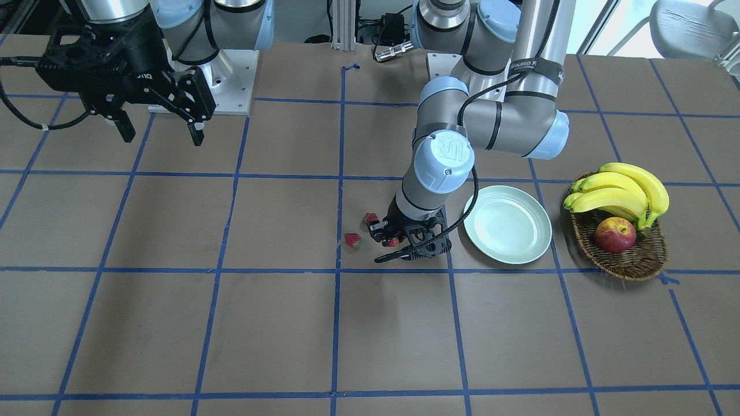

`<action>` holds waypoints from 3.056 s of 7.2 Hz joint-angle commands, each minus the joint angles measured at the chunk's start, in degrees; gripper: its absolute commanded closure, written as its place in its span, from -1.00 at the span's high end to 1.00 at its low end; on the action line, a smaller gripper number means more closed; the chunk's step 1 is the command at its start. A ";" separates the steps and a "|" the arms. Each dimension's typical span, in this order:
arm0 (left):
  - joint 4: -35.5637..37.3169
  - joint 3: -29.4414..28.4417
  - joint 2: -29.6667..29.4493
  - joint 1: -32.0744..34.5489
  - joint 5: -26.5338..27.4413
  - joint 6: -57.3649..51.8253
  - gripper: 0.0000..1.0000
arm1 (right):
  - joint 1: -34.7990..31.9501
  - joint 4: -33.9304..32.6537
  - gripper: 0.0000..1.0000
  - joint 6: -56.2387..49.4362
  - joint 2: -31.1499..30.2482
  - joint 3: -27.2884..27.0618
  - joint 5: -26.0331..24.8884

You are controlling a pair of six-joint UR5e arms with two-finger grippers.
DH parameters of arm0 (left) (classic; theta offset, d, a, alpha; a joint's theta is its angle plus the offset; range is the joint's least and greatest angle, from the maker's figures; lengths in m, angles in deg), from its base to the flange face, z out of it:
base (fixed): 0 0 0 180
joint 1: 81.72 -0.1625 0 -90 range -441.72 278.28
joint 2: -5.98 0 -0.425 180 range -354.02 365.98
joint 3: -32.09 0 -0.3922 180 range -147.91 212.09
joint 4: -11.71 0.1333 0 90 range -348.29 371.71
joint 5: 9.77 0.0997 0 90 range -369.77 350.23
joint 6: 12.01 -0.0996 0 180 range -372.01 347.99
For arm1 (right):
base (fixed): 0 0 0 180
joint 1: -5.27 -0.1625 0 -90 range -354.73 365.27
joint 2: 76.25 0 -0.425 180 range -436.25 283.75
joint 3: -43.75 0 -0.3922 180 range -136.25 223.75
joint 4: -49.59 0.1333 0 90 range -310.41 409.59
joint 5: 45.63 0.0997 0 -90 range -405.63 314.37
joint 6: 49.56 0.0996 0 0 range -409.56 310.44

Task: Collect all strawberries into plate
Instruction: 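Carry the strawberry over the green plate and open the left gripper, then move the left gripper back to the two remaining strawberries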

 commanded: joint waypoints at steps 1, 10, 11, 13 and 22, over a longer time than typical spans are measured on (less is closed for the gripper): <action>-4.67 -4.60 2.12 -6.97 6.48 -7.41 -1.00 | -0.01 2.14 1.00 -0.31 -0.35 -0.07 0.71; -10.41 2.86 3.45 -24.24 16.08 -23.19 0.99 | -2.64 -0.57 1.00 0.48 0.44 -0.60 0.19; -10.06 2.69 3.71 -24.24 15.82 -23.02 1.00 | -2.73 -0.57 1.00 0.48 0.44 -0.51 0.27; -10.40 2.43 4.41 -23.71 12.93 -21.79 1.00 | -2.73 -0.57 1.00 0.30 0.44 -0.60 0.36; -0.51 5.22 3.71 -1.92 -6.58 6.25 1.00 | -2.91 -0.40 1.00 0.30 0.36 -0.86 0.71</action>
